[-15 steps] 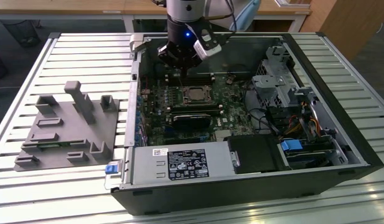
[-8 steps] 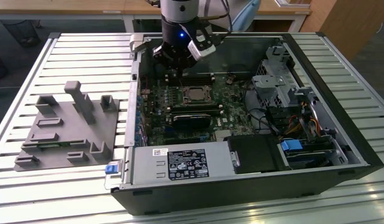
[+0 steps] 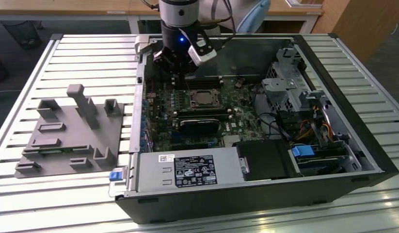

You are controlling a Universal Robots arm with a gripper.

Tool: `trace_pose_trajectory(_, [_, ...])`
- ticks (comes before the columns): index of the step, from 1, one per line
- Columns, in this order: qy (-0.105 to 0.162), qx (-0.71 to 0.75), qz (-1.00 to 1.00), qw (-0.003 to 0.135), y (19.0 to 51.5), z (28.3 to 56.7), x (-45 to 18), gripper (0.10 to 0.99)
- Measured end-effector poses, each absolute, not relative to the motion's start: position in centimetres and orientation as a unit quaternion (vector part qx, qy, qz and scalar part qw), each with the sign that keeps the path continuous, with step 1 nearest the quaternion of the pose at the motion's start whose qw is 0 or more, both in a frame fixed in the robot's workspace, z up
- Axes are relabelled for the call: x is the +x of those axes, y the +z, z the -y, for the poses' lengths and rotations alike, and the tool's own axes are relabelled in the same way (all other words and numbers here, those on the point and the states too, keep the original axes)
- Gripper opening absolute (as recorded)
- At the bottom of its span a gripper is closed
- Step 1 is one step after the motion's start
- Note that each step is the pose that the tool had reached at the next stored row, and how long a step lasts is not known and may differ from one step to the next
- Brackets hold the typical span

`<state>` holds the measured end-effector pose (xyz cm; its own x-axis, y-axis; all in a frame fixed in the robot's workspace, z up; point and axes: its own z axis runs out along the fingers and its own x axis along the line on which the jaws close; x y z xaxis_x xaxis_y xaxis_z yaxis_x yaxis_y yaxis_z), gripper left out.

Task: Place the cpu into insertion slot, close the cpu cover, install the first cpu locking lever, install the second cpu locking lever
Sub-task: 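Install the first cpu locking lever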

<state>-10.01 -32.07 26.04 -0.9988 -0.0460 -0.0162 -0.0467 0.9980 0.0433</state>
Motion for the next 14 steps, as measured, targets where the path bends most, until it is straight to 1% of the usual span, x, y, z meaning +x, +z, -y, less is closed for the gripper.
trace_pose_trajectory(8, [0.022, -0.023, -0.999, 0.008, 25.64, 31.85, -10.08, 0.106])
trace_pose_trajectory(14, [0.022, -0.023, -0.999, 0.008, 25.43, 31.06, -10.14, 0.106])
